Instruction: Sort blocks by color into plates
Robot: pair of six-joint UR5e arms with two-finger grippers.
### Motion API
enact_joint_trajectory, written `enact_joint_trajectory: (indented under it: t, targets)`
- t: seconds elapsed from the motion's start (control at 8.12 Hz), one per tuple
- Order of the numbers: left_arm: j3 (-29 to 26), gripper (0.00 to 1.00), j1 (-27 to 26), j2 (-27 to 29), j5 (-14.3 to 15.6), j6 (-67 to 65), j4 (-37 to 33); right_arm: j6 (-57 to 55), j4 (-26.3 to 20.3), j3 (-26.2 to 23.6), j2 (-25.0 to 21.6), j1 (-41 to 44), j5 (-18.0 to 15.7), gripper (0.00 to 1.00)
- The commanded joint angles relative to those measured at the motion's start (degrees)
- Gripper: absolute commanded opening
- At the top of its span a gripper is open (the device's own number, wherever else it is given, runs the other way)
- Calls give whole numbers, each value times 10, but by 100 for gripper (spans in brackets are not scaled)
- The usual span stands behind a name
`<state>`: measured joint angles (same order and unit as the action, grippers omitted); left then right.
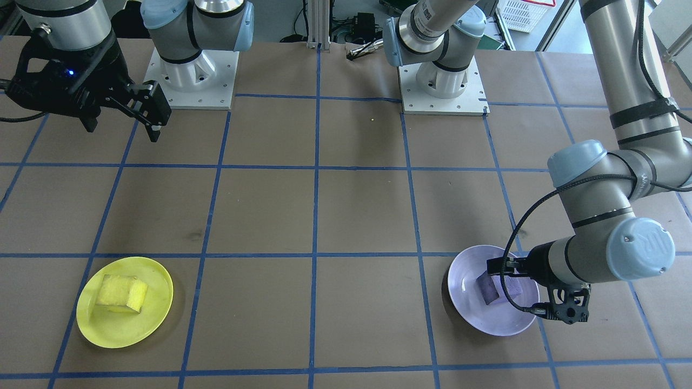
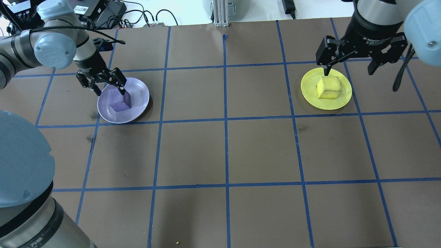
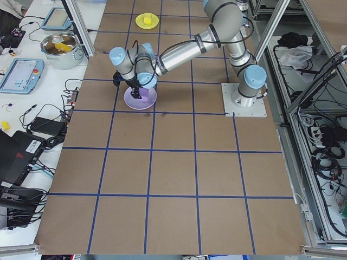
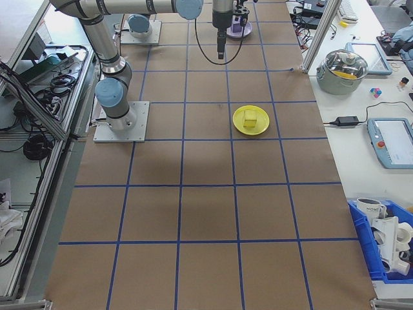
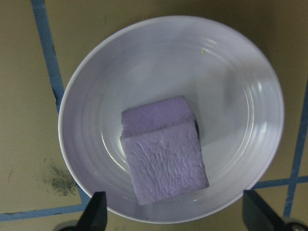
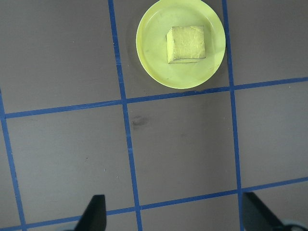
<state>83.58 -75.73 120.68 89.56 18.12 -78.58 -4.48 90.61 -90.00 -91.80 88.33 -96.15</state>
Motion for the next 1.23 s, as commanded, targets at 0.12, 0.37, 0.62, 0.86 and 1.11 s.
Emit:
enact_joint_trajectory:
  t: [0.12,0.37,0.62,0.86,1.11]
  targets:
    - [0,100,-49,-101,1,-45,-43,0,1,0,0,0,1,100]
    - [7,100,-84,-172,-6,-61,-52,0,1,0,0,0,2,100]
    - [11,100,-128,-247,-10,-125,-52,0,1,0,0,0,3,100]
    - [30,100,-140,-298,-6,-128,-54,0,1,0,0,0,3,100]
    - [73,100,-142,-341,-8,-133,-60,0,1,0,0,1,3,100]
